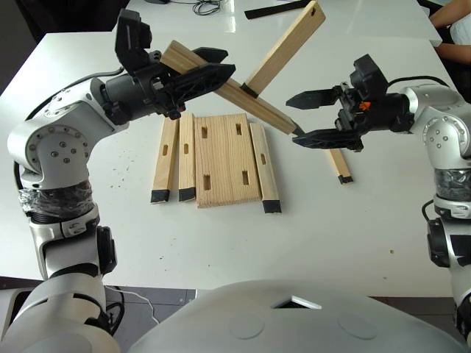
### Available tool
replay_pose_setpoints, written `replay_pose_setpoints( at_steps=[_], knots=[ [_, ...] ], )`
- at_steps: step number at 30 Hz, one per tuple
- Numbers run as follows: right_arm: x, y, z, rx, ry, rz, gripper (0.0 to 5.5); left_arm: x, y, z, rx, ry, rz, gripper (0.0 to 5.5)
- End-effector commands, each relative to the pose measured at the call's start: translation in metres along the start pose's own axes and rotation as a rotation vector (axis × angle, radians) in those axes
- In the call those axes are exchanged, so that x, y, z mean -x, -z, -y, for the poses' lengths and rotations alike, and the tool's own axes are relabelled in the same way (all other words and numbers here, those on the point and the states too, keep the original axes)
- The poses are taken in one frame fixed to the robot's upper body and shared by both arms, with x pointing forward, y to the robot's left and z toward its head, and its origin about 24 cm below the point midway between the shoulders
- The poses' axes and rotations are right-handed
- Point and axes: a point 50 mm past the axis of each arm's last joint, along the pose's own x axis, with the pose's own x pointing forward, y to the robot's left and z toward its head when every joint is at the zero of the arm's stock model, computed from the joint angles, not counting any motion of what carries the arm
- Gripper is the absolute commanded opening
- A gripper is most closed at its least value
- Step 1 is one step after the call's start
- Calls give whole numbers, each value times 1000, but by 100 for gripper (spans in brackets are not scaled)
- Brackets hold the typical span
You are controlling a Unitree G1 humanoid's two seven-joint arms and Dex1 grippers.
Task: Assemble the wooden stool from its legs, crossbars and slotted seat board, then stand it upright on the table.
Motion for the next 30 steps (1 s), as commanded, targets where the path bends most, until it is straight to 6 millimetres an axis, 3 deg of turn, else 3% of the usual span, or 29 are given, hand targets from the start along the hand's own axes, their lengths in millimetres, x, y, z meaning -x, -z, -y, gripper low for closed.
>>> replay_pose_setpoints(
  at_steps=[1, 5, 10, 13, 16, 22, 30],
  knots=[
    [17, 6, -5, 48, 139, 8, 470, 1, -12, -10, -77, 9, -51, 204],
    [29, 15, -11, 35, 259, 63, 470, 5, -12, -12, -94, 19, -74, 204],
    [21, 16, -6, 25, 471, 221, 470, 10, -11, -8, -148, 39, -118, 204],
    [17, 22, 0, 3, 642, 287, 470, 25, -18, -2, -196, 57, -161, 204],
    [22, 31, 15, -25, 943, 295, 470, 54, -21, 5, -209, 3, -235, 204],
    [63, 46, 42, -10, 1583, 251, 470, 86, -6, 28, -257, -47, -397, 204],
    [15, 39, 48, -4, 1821, 391, 470, 80, -13, 16, -328, -2, -437, 204]
  ],
)
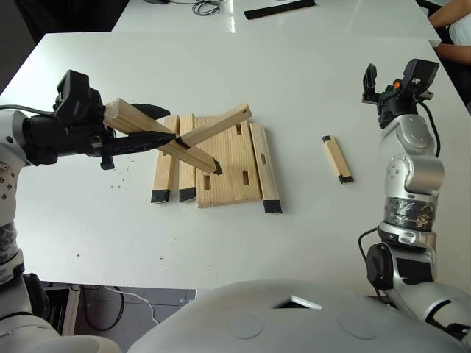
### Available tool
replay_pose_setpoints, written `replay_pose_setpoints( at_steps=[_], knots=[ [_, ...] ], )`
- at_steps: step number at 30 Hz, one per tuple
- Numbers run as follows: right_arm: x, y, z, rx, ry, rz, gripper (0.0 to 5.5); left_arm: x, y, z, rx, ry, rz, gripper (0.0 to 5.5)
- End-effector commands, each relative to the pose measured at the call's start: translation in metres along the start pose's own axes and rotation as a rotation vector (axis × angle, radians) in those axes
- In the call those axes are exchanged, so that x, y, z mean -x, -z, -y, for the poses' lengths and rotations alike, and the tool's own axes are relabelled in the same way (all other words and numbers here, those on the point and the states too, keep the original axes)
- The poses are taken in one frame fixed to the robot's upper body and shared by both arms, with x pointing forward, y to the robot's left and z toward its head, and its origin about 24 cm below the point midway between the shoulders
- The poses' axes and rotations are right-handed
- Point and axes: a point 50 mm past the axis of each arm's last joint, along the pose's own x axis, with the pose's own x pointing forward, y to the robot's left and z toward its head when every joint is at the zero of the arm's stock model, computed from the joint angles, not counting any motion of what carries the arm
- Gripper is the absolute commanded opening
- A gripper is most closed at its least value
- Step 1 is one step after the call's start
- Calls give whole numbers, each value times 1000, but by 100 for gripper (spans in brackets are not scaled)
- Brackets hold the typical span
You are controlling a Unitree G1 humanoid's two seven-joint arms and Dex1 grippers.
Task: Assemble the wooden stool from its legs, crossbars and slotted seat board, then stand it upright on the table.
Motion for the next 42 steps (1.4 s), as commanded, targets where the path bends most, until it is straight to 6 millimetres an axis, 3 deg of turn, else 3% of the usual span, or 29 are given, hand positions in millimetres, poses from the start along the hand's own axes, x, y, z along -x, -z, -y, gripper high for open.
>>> replay_pose_setpoints(
  at_steps=[1, 8, 13, 17, 28, 42],
  knots=[
    [1, -4, -25, -44, 85, 67, 470, -1, -8, -8, -58, 21, -21, 204],
    [10, 3, -65, 13, 53, 115, 470, 0, -19, -28, -108, 46, -49, 204],
    [11, 3, -74, -7, 51, 121, 470, 1, -25, -46, -155, 17, -48, 204],
    [18, 5, -93, 9, -41, 122, 470, 1, -18, -38, -126, 56, -65, 204],
    [27, 3, -79, -57, 106, 123, 470, -5, -17, -40, -64, 217, -147, 204],
    [30, 8, -82, -91, 114, 90, 470, -4, -11, -36, -6, 267, -183, 204]
  ],
)
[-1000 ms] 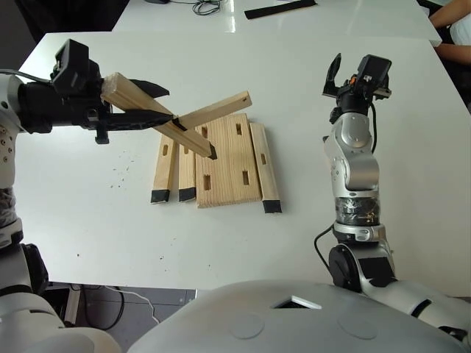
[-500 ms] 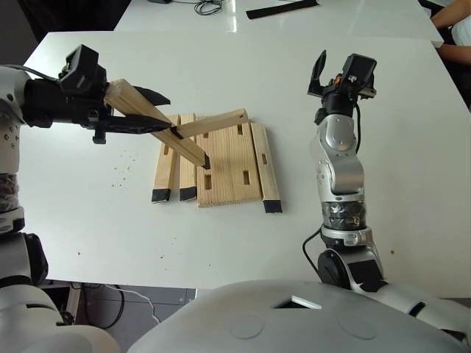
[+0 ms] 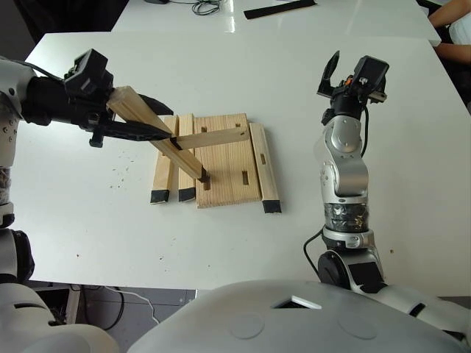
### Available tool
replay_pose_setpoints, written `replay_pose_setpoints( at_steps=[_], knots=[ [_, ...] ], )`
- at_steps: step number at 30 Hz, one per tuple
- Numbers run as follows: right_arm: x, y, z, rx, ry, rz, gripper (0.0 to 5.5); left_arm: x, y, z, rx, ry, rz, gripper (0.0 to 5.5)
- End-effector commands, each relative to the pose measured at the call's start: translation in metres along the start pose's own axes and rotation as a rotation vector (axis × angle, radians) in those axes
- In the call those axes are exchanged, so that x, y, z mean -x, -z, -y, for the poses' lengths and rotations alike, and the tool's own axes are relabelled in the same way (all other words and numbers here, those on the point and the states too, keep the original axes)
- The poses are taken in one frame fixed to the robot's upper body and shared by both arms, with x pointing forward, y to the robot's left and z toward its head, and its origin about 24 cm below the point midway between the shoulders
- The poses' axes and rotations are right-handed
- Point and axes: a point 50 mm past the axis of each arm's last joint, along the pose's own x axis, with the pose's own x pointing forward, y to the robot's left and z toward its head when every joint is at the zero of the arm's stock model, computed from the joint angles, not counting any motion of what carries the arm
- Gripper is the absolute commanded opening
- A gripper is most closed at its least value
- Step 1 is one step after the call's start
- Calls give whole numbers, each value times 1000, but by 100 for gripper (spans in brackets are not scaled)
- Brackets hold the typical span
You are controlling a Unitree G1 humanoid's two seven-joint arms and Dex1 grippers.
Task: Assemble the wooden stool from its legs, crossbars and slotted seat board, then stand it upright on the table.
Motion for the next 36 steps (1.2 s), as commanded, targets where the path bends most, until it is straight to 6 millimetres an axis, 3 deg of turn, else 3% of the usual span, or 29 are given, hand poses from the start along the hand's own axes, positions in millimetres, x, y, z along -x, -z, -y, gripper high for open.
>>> replay_pose_setpoints(
  at_steps=[1, 7, 24, 36],
  knots=[
    [7, 7, -4, -35, 4, -52, 470, 1, 0, 3, 14, 15, -8, 204],
    [7, 9, -4, -35, 0, -61, 470, -5, 3, 9, 40, 29, 15, 204],
    [5, 11, -10, -46, -13, -60, 470, -14, 9, -1, -17, 27, -37, 204],
    [7, 9, -7, -104, 8, -45, 470, -26, 34, 28, -72, 5, -144, 204]
  ],
)
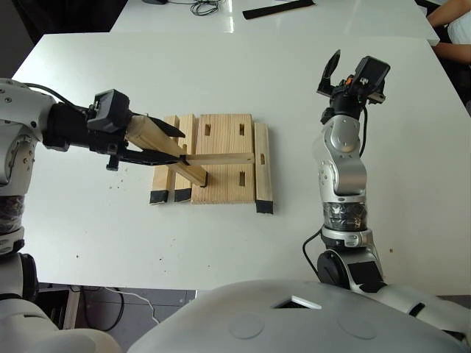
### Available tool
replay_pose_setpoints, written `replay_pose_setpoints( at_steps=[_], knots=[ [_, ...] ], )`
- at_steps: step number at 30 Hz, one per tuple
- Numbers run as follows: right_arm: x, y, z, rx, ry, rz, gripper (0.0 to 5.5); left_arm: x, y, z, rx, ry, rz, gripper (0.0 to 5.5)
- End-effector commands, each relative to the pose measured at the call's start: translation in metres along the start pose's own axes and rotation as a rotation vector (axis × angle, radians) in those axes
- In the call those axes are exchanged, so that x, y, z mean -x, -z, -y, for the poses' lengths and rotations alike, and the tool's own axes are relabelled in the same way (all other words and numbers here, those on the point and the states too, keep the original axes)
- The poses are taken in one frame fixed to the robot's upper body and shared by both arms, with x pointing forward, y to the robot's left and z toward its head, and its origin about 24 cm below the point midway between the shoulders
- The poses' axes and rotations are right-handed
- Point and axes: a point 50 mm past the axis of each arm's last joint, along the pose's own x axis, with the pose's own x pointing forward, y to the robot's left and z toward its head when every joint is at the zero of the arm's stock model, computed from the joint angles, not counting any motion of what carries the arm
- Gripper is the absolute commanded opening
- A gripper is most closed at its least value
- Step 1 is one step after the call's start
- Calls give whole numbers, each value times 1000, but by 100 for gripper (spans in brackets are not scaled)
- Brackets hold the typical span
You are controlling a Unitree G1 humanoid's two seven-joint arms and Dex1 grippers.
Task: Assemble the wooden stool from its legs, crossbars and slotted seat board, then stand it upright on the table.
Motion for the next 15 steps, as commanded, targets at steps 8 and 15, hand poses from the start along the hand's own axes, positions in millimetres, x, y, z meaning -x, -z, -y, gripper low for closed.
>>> replay_pose_setpoints(
  at_steps=[8, 15],
  knots=[
    [17, 17, -19, -46, -78, -90, 470, -15, 46, 28, 148, -28, -129, 204],
    [22, 23, -25, -49, -120, -122, 470, -18, 49, 34, 155, -72, -121, 204]
  ],
)
